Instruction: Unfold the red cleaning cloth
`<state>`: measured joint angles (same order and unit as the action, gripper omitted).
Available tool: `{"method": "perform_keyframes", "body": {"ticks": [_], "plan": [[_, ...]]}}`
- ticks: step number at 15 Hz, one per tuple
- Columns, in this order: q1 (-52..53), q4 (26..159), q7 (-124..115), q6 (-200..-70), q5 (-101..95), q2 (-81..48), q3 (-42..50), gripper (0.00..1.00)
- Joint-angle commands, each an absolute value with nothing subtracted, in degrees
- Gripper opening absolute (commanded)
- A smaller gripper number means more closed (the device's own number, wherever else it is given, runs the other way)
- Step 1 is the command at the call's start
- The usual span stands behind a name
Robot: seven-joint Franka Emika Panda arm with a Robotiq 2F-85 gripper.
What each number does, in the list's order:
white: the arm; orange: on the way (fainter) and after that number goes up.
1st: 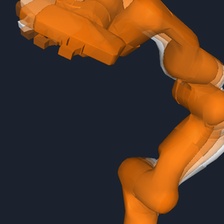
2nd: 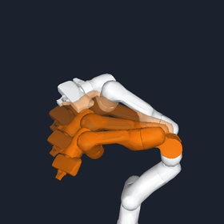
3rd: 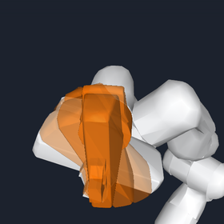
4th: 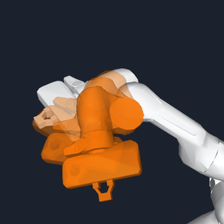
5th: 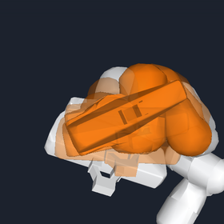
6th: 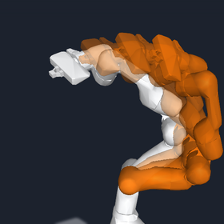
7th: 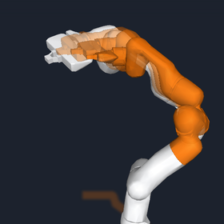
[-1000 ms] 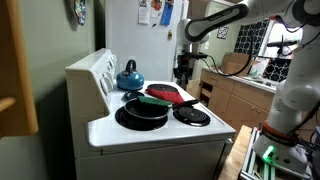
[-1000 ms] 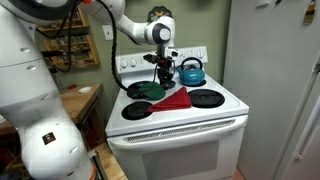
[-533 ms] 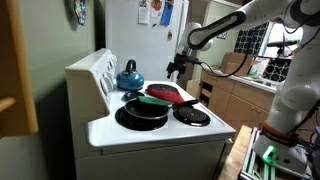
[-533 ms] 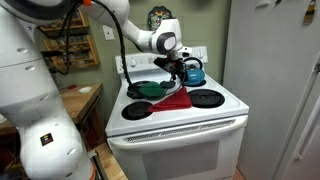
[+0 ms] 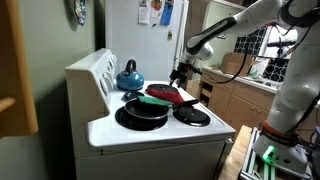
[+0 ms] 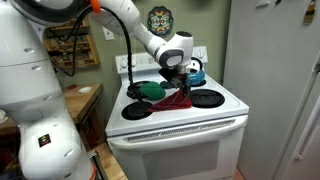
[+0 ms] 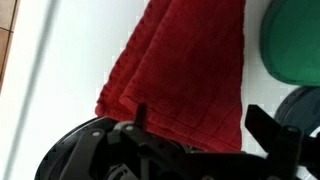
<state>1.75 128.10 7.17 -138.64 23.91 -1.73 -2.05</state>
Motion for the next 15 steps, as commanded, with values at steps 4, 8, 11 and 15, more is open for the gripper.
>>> {"method": "perform_keyframes", "body": {"ticks": [4, 8, 11, 15], "plan": [[-0.3, 127.9, 14.1, -131.7, 24.0, -3.4, -0.9, 1.00], [-1.1, 127.5, 17.0, -131.0, 25.3, -4.8, -0.8, 1.00], [-1.7, 127.4, 17.5, -132.2, 26.5, -5.8, -0.9, 1.00], [-2.3, 126.3, 19.3, -132.8, 30.6, -7.2, -1.3, 1.00]]}}
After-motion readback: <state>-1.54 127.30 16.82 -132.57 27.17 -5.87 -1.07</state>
